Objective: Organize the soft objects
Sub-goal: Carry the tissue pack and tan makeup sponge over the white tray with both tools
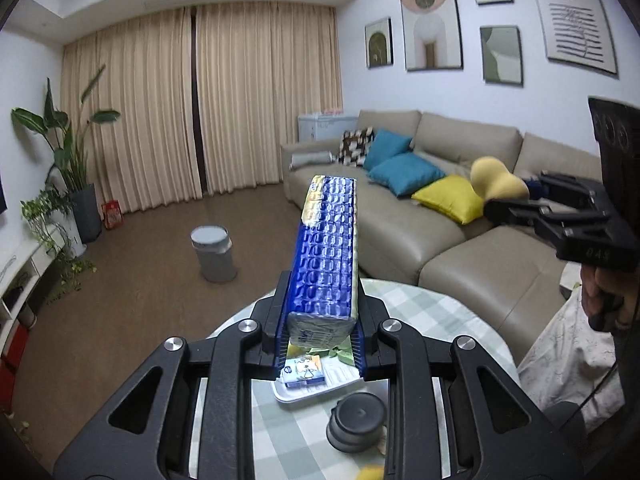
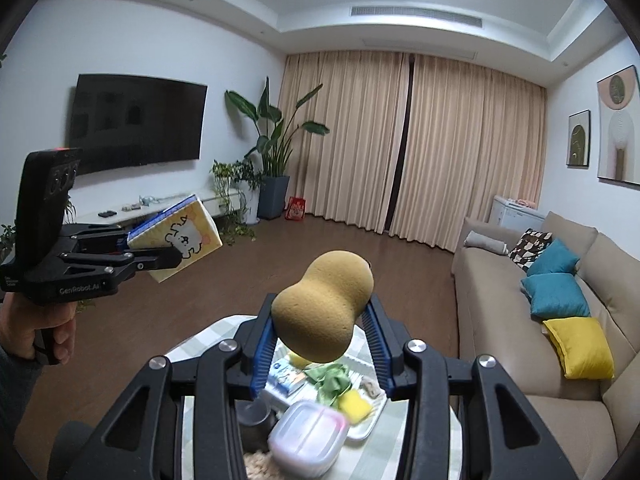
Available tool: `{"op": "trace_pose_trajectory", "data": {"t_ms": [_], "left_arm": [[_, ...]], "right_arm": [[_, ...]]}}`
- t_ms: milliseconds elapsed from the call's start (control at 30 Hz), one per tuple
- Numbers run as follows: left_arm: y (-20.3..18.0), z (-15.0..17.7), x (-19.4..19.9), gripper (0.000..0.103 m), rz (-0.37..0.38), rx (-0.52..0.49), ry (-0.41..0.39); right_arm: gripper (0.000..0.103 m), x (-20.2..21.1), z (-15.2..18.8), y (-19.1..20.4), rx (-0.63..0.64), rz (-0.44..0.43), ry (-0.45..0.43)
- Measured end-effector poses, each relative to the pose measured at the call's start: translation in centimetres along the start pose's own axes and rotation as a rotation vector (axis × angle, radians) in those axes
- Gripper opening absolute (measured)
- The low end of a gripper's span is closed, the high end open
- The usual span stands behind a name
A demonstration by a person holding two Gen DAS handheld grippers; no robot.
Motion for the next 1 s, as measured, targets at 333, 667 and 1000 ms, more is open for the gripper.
{"op": "trace_pose_trajectory", "data": {"t_ms": [333, 667, 1000], "left_arm": [[2.5, -1.2, -11.9, 0.023, -0.012, 0.008, 0.143], [2.1, 8.2, -23.7, 0.023, 0.053, 0.032, 0.395], [1.3, 16.9, -29.2, 0.023, 0.101, 0.03, 0.575]], "right_arm": [[0.045, -13.6, -0.8, -6.0, 0.01, 0.018, 0.165], [0.045, -25.6, 8.0, -8.4, -0.009, -0.027, 0.416], [0.045, -32.2, 20.7, -8.5, -0.047, -0.093, 0.665]]}}
Point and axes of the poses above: each gripper's, at about its wrist camera, not at the fingertips, and x roughly against the way its jaws point, y to its left, z to its underside, the point moved 10 cm from there along -x, roughly the way its jaws point, and after that the axes turned 3 degrees about x, right-handed, at the moved point
